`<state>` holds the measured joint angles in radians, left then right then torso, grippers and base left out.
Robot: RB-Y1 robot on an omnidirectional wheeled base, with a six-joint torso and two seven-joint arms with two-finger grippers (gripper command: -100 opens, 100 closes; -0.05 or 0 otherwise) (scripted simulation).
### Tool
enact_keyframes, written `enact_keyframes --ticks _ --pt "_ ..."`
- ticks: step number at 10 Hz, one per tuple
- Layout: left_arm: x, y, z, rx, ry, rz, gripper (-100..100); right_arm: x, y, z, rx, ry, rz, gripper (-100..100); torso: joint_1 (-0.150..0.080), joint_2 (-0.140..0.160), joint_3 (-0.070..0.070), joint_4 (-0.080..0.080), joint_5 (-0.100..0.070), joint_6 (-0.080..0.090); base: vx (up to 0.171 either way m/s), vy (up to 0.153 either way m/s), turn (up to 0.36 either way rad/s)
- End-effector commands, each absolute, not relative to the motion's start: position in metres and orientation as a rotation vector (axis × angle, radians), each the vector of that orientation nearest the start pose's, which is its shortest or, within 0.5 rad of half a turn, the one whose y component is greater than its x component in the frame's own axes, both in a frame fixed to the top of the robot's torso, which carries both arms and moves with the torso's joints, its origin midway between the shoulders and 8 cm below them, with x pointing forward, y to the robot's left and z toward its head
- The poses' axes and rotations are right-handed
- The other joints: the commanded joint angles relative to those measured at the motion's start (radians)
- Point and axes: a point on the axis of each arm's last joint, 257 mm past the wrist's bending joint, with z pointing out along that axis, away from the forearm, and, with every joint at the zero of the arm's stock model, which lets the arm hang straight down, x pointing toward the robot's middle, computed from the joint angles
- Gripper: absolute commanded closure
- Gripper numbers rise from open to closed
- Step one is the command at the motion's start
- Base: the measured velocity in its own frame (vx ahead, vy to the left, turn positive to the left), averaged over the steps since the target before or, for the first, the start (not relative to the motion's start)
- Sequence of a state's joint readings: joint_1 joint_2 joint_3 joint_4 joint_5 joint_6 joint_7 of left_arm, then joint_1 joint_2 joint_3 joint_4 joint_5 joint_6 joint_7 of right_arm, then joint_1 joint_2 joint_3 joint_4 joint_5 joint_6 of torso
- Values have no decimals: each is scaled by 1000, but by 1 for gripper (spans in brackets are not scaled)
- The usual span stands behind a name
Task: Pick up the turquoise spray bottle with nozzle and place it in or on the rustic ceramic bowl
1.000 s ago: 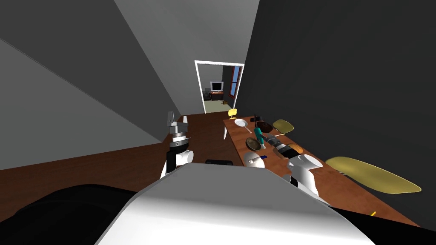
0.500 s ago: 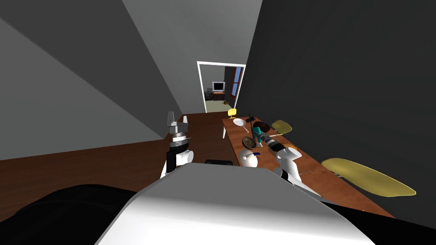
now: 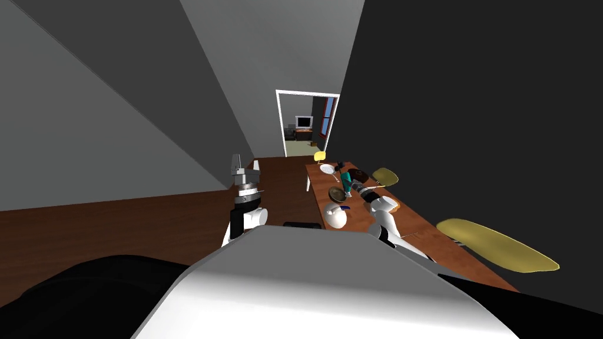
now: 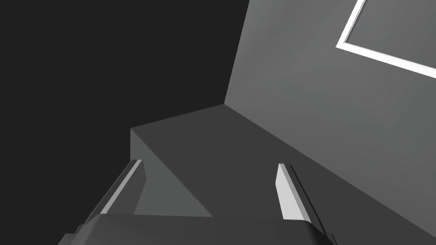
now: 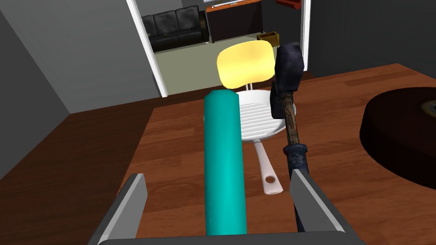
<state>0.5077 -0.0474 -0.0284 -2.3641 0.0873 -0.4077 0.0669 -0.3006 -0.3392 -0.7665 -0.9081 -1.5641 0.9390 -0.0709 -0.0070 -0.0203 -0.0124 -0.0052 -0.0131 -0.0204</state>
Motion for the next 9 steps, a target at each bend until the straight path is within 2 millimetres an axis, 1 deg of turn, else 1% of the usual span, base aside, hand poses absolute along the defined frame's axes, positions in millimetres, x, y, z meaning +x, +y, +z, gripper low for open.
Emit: enact_keyframes --ticks 1,2,3,4,5,7,8,9 --pt "341 285 42 -782 507 -1444 0 533 -443 -285 -2235 33 -1838 -100 0 0 0 0 0 0 1 24 -15" --pt "341 285 42 -782 507 -1444 0 553 -393 -306 -2223 48 -1724 -100 5 -2 -1 -1 1 0 -149 -182 219" --pt "341 285 42 -782 507 -1444 0 571 -383 -289 -2207 9 -1758 -100 -6 4 2 0 -1 -2 -194 -265 186" --pt "341 285 42 -782 507 -1444 0 573 -388 -293 -2236 32 -1760 -100 -11 7 4 2 -2 0 -105 -140 24" --pt "341 285 42 -782 507 -1444 0 574 -395 -294 -2253 59 -1776 -100 -6 4 2 1 -1 0 -24 -27 -31" --pt "341 285 42 -782 507 -1444 0 576 -407 -295 -2280 102 -1799 -100 5 -3 -2 -1 1 0 17 31 -8" --pt "341 285 42 -782 507 -1444 0 592 -356 -312 -2276 92 -1703 -100 6 -5 -3 -1 1 0 -150 -156 254" --pt "341 285 42 -782 507 -1444 0 597 -357 -306 -2301 56 -1734 -100 -4 3 1 0 0 -1 -204 -248 186"
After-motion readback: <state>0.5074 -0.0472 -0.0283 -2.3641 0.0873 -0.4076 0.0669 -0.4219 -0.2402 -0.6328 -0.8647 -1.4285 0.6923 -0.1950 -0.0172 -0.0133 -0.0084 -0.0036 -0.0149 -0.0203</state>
